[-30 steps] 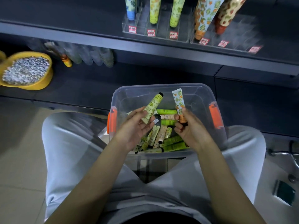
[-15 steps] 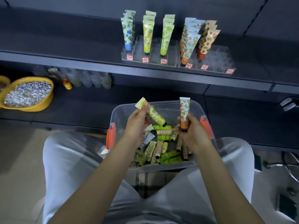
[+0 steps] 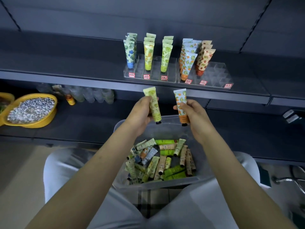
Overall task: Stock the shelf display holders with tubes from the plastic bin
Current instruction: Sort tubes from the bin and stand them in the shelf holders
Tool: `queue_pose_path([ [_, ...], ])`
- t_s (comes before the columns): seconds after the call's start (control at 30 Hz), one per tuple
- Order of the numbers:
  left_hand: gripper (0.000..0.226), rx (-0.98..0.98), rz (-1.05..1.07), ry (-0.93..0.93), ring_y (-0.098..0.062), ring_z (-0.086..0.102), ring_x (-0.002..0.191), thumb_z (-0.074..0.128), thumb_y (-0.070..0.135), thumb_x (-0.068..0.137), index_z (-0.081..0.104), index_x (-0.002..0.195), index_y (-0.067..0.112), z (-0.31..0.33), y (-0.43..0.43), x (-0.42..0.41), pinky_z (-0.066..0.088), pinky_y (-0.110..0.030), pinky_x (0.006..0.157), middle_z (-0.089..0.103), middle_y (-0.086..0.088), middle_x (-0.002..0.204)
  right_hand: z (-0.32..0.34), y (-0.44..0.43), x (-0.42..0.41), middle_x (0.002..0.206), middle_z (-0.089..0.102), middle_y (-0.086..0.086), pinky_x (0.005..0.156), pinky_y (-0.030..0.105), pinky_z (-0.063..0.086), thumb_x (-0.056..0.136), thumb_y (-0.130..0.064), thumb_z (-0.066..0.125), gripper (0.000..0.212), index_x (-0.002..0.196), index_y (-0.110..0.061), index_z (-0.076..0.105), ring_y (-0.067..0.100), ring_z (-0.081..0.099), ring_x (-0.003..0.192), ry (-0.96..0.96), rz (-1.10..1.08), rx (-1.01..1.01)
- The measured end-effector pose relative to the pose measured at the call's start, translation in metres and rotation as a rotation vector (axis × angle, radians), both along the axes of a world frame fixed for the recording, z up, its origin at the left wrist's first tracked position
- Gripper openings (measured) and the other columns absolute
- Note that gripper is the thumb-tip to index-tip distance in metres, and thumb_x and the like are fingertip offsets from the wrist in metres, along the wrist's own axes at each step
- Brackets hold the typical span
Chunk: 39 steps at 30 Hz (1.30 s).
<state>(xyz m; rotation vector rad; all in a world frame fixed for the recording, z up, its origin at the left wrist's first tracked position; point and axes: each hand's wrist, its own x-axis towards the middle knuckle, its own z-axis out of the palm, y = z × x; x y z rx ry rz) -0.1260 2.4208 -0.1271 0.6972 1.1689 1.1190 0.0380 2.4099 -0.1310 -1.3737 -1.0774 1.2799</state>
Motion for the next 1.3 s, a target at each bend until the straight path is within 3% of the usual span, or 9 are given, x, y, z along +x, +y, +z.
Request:
queue_pose_path([
  [0.07,0.021,0.089,-0.035,0.051,-0.016,0.057,0.092,0.039,0.026,0.102,0.058,0.099,0.019,0.008,0.011,-0.003,0.051,-0.038,0.087,0.060,-0.001,0.097,0.007,0.009,-0.003,0.101,0.068,-0.001,0.055,0.020,0.048,0.095,-0.022,0.055,0.022,0.115,-0.014,0.055,0.009,0.062,0.080,-0.038,0.014,0.014],
  [0.17,0.014,0.238,-0.050,0.175,-0.014,0.056,0.091,0.044,0.025,0.100,0.058,0.098,0.023,0.015,0.027,-0.008,0.046,-0.039,0.095,0.060,0.002,0.093,0.017,0.021,-0.001,0.094,0.065,-0.005,0.063,0.028,0.050,0.094,-0.020,0.055,0.024,0.118,-0.017,0.053,0.014,0.061,0.079,-0.073,0.026,0.045],
  [0.4,0.008,0.437,-0.030,0.178,-0.017,0.065,0.091,0.051,0.008,0.096,0.051,0.101,0.014,0.044,0.056,-0.020,0.055,-0.029,0.083,0.065,-0.002,0.093,0.036,0.050,0.022,0.088,0.065,-0.009,0.069,0.017,0.045,0.090,-0.016,0.061,0.015,0.101,-0.019,0.051,0.000,0.061,0.077,-0.100,-0.074,0.142],
  [0.53,0.014,0.528,0.013,0.352,-0.016,0.059,0.082,0.056,0.006,0.093,0.054,0.097,0.020,0.065,0.077,-0.018,0.056,-0.039,0.085,0.058,0.005,0.088,0.045,0.065,0.035,0.096,0.063,-0.002,0.073,0.019,0.047,0.091,-0.013,0.061,0.020,0.106,-0.017,0.048,0.006,0.061,0.083,-0.122,-0.132,0.207],
  [0.73,0.021,0.558,0.028,0.449,-0.013,0.054,0.081,0.058,0.007,0.092,0.052,0.083,0.025,0.077,0.104,-0.006,0.057,-0.036,0.085,0.047,0.004,0.087,0.056,0.086,0.049,0.095,0.058,-0.007,0.076,0.021,0.053,0.089,-0.010,0.062,0.020,0.100,-0.019,0.048,0.007,0.059,0.088,-0.167,-0.277,0.296],
  [0.87,0.018,0.556,0.042,0.523,-0.015,0.056,0.083,0.059,0.007,0.091,0.053,0.084,0.022,0.067,0.117,0.001,0.057,-0.033,0.084,0.048,0.007,0.083,0.061,0.097,0.054,0.096,0.056,-0.006,0.057,0.015,0.052,0.090,-0.004,0.058,0.025,0.108,-0.016,0.046,-0.006,0.062,0.071,-0.225,-0.276,0.377],
  [0.97,0.017,0.540,0.028,0.519,-0.017,0.054,0.081,0.059,0.005,0.091,0.053,0.086,0.021,0.058,0.125,0.006,0.056,-0.038,0.086,0.047,0.007,0.080,0.065,0.107,0.060,0.096,0.061,-0.006,0.073,0.033,0.058,0.088,-0.011,0.062,0.025,0.104,-0.025,0.049,0.005,0.064,0.082,-0.354,-0.261,0.395],
  [1.07,0.012,0.531,0.018,0.560,-0.018,0.056,0.082,0.061,0.007,0.090,0.057,0.093,0.018,0.050,0.133,0.008,0.055,-0.043,0.087,0.050,0.007,0.078,0.069,0.117,0.064,0.091,0.062,-0.011,0.079,0.042,0.057,0.086,-0.018,0.062,0.019,0.100,-0.026,0.051,0.012,0.065,0.085,-0.437,-0.254,0.404],
  [1.3,0.008,0.564,-0.026,0.693,-0.018,0.056,0.079,0.061,0.014,0.091,0.056,0.095,0.018,0.043,0.144,0.008,0.054,-0.046,0.087,0.051,0.008,0.076,0.092,0.136,0.074,0.085,0.062,-0.001,0.072,0.034,0.055,0.084,-0.016,0.061,0.022,0.105,-0.016,0.056,0.022,0.065,0.076,-0.663,-0.261,0.536],
])
